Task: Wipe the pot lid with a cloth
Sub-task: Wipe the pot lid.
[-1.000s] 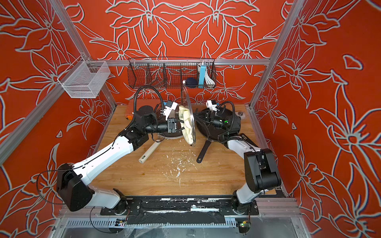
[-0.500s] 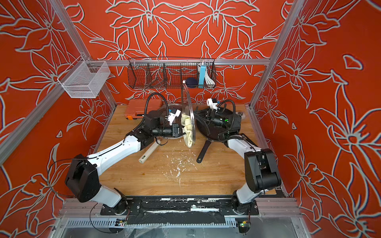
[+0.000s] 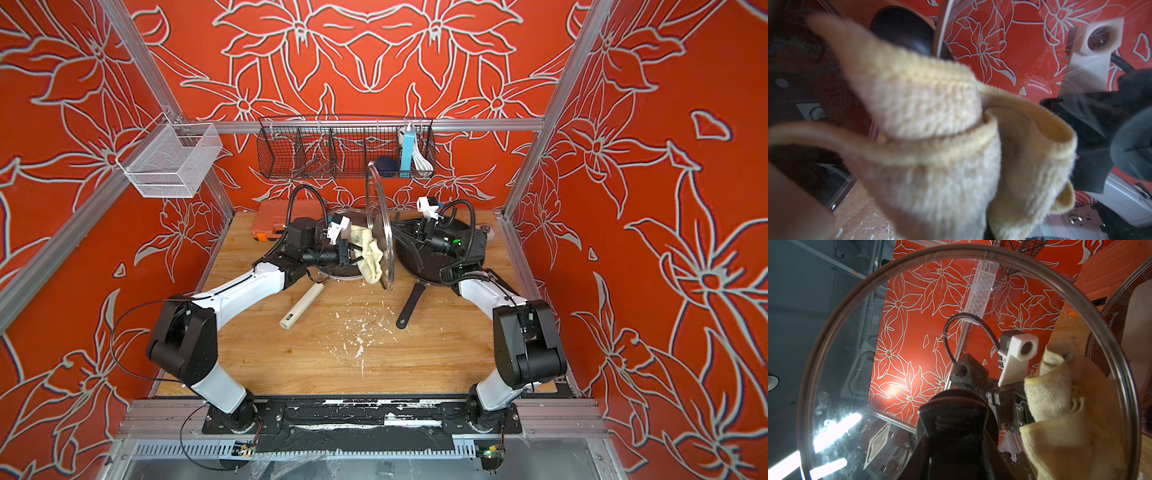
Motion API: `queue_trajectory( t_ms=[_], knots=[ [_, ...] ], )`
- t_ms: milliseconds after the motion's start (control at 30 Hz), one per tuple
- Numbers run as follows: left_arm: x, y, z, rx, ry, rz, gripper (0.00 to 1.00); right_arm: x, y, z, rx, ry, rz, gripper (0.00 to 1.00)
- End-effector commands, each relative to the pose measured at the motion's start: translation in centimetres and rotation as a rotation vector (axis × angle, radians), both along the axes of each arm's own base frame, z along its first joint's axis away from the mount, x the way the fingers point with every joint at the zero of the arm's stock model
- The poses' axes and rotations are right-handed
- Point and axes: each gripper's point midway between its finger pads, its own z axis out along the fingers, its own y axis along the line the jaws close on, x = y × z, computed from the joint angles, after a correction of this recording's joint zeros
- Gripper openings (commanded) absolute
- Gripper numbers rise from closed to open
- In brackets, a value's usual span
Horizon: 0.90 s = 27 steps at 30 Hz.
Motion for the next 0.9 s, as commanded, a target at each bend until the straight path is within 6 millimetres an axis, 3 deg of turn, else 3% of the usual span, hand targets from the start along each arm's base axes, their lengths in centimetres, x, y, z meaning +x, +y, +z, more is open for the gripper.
queue_trajectory(
  t_ms=[0,300,467,600,867],
  knots=[
    [1.7,-0.3,2.8,-0.026,-0.067,-0.004,0.00,-1.9,-0.6,5.7,0.097,-0.192,-0.026,0.00],
    [5.3,-1.3,7.4,-0.062,-0.125,-0.003,0.00,-1.7,-0.5,4.8,0.087,-0.173,-0.023,0.00],
    [5.0,-1.6,11.4,-0.105,-0.183,-0.021,0.00,-1.5,-0.3,4.4,0.081,-0.170,-0.020,0.00],
    [3.4,-1.9,14.4,-0.154,-0.215,-0.059,0.00,-1.2,-0.3,4.0,0.077,-0.162,-0.028,0.00],
    [-2.9,-3.7,19.4,-0.170,-0.345,-0.145,0.00,-0.9,-0.3,3.3,0.070,-0.149,-0.035,0.00]
  ],
)
